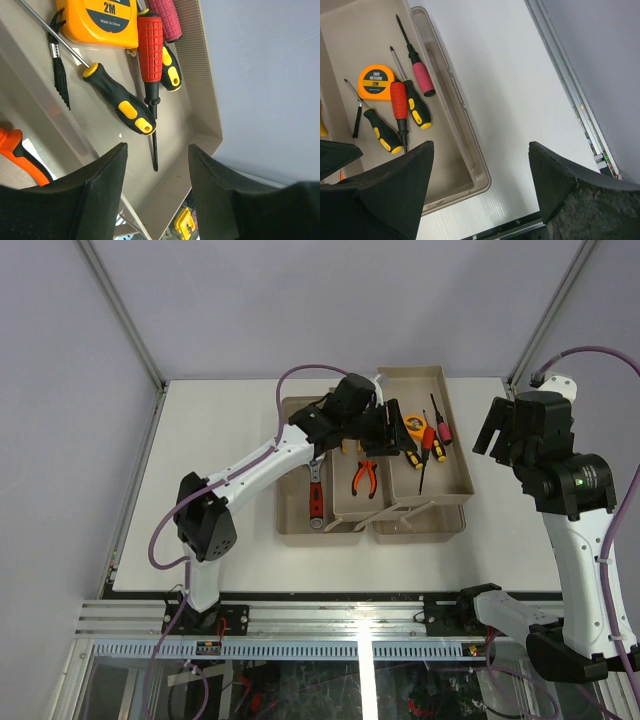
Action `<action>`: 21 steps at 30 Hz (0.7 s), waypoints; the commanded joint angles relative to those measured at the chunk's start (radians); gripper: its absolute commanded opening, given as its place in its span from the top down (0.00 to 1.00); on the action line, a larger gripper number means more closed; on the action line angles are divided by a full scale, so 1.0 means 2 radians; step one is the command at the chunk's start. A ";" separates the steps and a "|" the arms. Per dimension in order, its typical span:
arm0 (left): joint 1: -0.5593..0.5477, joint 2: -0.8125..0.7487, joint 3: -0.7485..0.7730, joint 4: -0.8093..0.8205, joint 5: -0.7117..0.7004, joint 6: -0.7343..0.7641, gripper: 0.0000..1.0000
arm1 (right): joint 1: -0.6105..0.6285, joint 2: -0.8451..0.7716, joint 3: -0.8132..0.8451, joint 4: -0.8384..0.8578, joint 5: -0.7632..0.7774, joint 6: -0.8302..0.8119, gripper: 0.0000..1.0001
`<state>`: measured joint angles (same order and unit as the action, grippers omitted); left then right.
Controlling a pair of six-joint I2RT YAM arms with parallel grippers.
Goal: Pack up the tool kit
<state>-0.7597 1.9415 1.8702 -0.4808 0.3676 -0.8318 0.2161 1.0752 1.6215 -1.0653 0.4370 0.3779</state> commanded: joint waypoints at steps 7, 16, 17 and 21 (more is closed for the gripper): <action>0.093 -0.048 0.102 -0.050 -0.122 0.143 0.42 | 0.003 -0.013 -0.013 -0.007 0.073 0.002 0.04; 0.261 -0.060 0.038 -0.085 -0.151 0.230 0.35 | -0.210 0.055 -0.046 0.064 -0.117 -0.067 0.01; 0.267 -0.055 0.029 -0.087 -0.153 0.242 0.34 | -0.225 0.066 -0.046 0.069 -0.130 -0.072 0.01; 0.278 -0.016 0.009 -0.098 -0.154 0.265 0.31 | -0.243 0.103 -0.034 0.073 -0.144 -0.084 0.01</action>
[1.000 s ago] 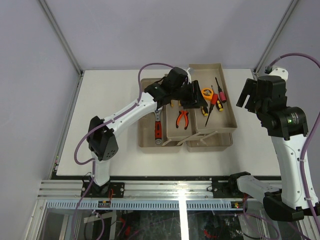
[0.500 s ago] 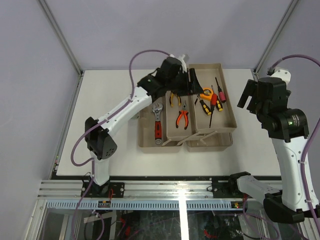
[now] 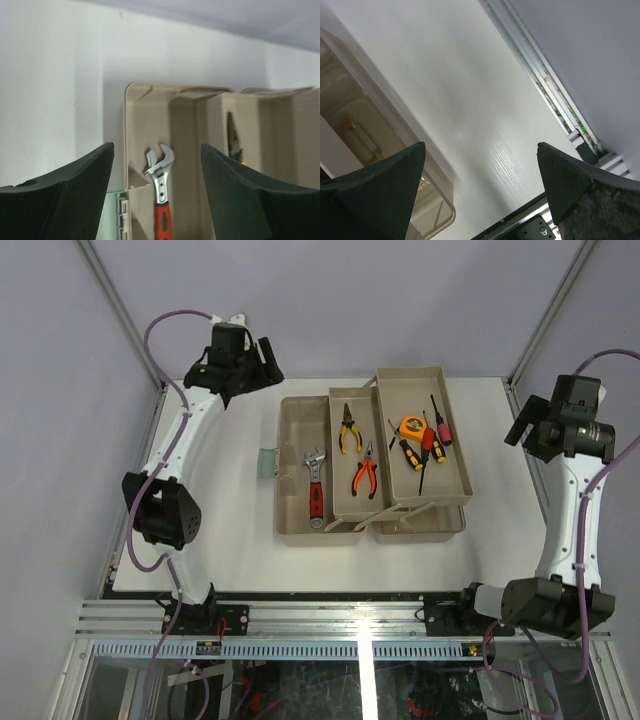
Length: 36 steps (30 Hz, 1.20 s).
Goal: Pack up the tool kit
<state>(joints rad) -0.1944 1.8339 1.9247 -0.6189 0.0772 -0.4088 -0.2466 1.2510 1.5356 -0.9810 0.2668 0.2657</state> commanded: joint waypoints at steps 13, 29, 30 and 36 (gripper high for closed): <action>0.004 0.133 -0.026 -0.044 -0.051 0.079 0.32 | -0.046 -0.014 -0.150 0.072 -0.142 -0.055 0.01; 0.004 0.141 -0.085 -0.043 -0.029 0.095 0.70 | -0.051 0.011 -0.246 0.094 -0.286 -0.113 0.08; 0.004 0.138 -0.093 -0.043 -0.027 0.097 0.72 | -0.051 0.011 -0.252 0.101 -0.302 -0.114 0.08; 0.004 0.131 -0.114 -0.043 -0.029 0.102 0.75 | -0.051 0.049 -0.276 0.130 -0.389 -0.111 0.12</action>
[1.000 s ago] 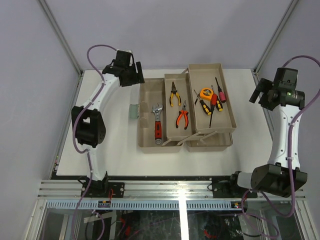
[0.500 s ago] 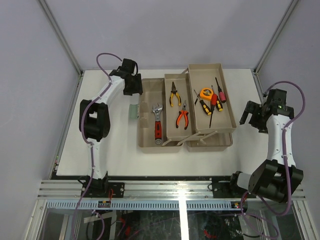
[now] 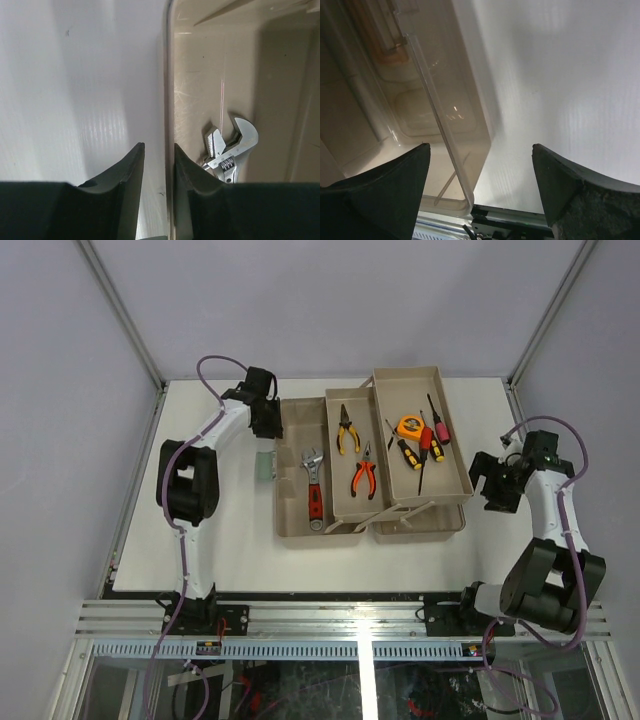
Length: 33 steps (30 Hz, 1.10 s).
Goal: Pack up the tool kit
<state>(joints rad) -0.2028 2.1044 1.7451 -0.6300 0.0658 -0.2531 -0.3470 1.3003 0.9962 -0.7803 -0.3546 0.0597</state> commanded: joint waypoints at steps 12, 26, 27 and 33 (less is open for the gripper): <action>0.004 0.000 -0.026 -0.032 -0.003 0.033 0.76 | 0.000 0.113 -0.007 0.056 -0.155 -0.003 0.37; -0.014 0.024 0.015 -0.032 0.030 0.022 0.67 | 0.042 0.071 -0.015 0.059 -0.097 0.012 1.00; -0.014 0.022 0.017 -0.032 0.030 0.018 0.59 | 0.047 0.060 -0.011 0.056 -0.086 0.018 1.00; -0.005 0.002 0.030 -0.033 0.035 0.001 0.00 | 0.057 0.011 0.039 0.020 -0.032 0.032 1.00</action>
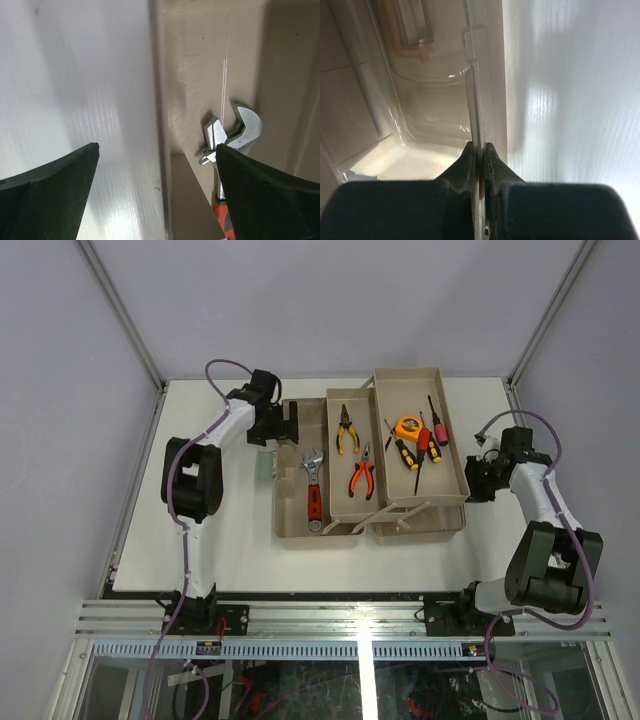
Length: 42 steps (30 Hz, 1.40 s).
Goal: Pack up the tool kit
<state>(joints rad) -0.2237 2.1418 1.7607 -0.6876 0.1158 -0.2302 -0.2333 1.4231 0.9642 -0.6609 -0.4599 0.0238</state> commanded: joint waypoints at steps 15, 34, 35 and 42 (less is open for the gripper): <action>0.040 -0.093 0.050 -0.011 0.051 -0.049 0.00 | 0.040 -0.081 0.232 -0.123 0.110 0.089 1.00; 0.080 -0.112 0.015 -0.011 0.077 -0.074 0.00 | 0.243 -0.033 0.341 -0.208 0.383 0.150 1.00; 0.081 -0.111 0.013 -0.011 0.077 -0.074 0.00 | 0.248 -0.032 0.347 -0.210 0.393 0.152 1.00; 0.085 -0.111 0.004 -0.011 0.080 -0.077 0.00 | 0.275 -0.021 0.381 -0.220 0.448 0.153 1.00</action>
<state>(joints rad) -0.0689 1.9411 1.7844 -0.7128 0.2558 -0.3714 0.2863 1.3933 1.6081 -1.2179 0.3573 0.2485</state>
